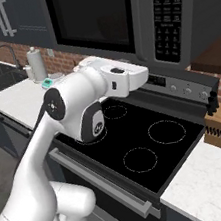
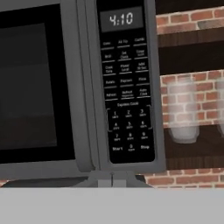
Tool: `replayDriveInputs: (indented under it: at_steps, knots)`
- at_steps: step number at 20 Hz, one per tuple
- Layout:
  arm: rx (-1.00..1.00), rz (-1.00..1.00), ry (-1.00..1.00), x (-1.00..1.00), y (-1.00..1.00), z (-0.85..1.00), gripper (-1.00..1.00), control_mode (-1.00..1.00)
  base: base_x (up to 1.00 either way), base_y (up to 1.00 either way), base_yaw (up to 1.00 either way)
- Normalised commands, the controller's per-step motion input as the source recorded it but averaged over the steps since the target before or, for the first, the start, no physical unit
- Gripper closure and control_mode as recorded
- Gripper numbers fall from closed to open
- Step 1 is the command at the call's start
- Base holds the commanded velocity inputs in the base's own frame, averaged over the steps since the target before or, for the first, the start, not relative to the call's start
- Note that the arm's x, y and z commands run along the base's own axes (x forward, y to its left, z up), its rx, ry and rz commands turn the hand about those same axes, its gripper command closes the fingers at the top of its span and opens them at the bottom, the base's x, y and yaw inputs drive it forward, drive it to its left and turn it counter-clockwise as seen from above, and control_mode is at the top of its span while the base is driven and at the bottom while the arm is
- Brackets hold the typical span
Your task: Pick the cucumber from the sink and place it in the bowl. Then pick the bowl and place it in the microwave. Then close the microwave door and press the start button.
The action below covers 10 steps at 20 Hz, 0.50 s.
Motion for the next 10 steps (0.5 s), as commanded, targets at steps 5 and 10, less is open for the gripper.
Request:
replayDriveInputs:
  at_steps: [5,10]
  knots:
    - [0.00,0.01,0.00,0.22,-0.16,-0.02,1.00,-1.00,0.00,0.00,0.00]
    - [0.00,0.01,0.00,0.24,-0.14,-0.07,1.00,-1.00,0.00,0.00,0.00]
